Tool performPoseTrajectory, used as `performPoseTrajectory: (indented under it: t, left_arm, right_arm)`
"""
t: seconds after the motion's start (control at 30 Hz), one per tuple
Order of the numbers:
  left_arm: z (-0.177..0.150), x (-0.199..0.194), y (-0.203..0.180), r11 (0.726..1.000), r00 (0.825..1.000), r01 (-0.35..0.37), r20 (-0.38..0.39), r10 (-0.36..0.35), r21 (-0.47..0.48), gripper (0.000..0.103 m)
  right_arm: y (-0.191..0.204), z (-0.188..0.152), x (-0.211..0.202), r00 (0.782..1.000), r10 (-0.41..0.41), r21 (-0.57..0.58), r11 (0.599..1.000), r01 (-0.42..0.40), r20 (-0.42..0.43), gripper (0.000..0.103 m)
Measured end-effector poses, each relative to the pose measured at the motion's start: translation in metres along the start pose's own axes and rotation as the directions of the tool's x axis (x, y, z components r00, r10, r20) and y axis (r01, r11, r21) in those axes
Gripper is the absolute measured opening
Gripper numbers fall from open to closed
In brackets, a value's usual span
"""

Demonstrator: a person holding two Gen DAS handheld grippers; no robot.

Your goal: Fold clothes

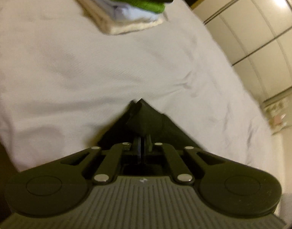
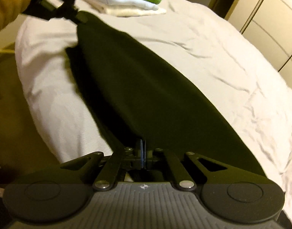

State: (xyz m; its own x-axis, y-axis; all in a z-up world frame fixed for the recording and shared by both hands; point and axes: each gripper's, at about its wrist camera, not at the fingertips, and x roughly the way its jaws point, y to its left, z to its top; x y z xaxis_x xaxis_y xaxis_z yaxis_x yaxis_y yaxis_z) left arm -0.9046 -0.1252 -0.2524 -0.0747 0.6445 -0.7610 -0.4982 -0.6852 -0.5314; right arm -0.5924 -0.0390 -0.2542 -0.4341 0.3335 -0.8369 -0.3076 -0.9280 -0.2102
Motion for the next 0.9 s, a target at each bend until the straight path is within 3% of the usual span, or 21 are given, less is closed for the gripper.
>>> performPoseTrajectory:
  t: [0.1,0.23,0.33,0.4,0.5,0.6,0.7,0.8,0.9]
  left_arm:
    - [-0.004,0.032,0.007,0.996,0.996,-0.073,-0.041,0.075,0.060,0.001]
    - [0.001,0.044,-0.002,0.982,0.992,-0.122,-0.009,0.125,0.147,0.003]
    - [0.000,0.038,-0.004,0.965,0.982,-0.184,-0.002,0.188,0.188,0.011]
    - [-0.003,0.030,-0.007,0.953,0.972,-0.225,-0.016,0.233,0.202,0.011]
    - [-0.010,0.016,-0.018,0.935,0.958,-0.265,-0.045,0.282,0.234,0.008]
    - [-0.033,0.023,-0.062,0.923,0.965,-0.155,-0.144,0.217,0.352,0.009]
    - [-0.068,0.048,-0.113,0.885,0.949,-0.015,-0.271,0.159,0.466,0.009]
    - [-0.116,0.077,-0.175,0.820,0.914,0.107,-0.380,0.142,0.563,0.009]
    - [-0.156,0.096,-0.234,0.775,0.887,0.227,-0.453,0.085,0.590,0.013]
  right_arm:
    - [0.001,-0.003,0.004,0.999,0.035,-0.002,0.999,-0.035,-0.024,0.000]
    - [0.003,0.000,0.016,0.997,0.068,-0.001,0.998,-0.068,-0.044,0.001]
    - [-0.011,0.007,0.012,0.992,0.125,0.128,0.985,-0.120,-0.031,0.007]
    - [-0.025,0.008,0.005,0.989,0.149,0.240,0.960,-0.142,-0.011,0.023]
    - [-0.061,-0.008,-0.015,0.998,0.058,0.377,0.925,-0.054,0.001,0.030]
    - [-0.101,-0.037,-0.028,0.994,-0.086,0.514,0.851,0.108,-0.066,0.034]
    - [-0.137,-0.079,-0.030,0.960,-0.178,0.592,0.758,0.275,-0.218,0.046]
    - [-0.163,-0.120,-0.023,0.921,-0.147,0.624,0.695,0.356,-0.362,0.045]
    - [-0.198,-0.156,-0.043,0.929,-0.121,0.718,0.601,0.350,-0.351,0.048]
